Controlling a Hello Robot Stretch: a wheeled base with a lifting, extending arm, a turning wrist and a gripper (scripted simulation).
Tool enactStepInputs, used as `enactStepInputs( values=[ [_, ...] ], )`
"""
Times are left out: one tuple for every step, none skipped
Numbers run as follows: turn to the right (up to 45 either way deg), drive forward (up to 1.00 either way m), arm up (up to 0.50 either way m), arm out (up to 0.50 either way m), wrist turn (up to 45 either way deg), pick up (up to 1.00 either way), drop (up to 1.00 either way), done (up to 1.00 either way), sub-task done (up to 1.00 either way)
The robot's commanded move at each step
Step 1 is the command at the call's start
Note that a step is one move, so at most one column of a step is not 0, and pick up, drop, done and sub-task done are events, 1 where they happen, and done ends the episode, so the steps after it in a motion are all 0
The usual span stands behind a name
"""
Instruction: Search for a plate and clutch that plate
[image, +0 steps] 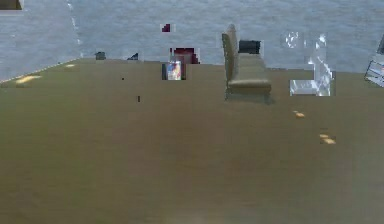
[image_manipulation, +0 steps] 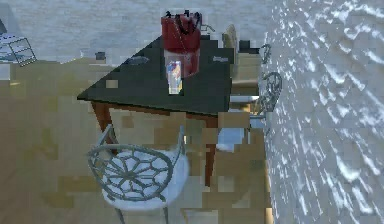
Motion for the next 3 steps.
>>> enactStepInputs(
  values=[
    [0.0,0.20,0.00,0.00,0.0,0.00,0.00,0.00,0.00],
    [9.0,0.00,0.00,0.00,0.0,0.00,0.00,0.00,0.00],
    [3.0,0.00,0.00,0.00,0.0,0.00,0.00,0.00,0.00]
  ],
)
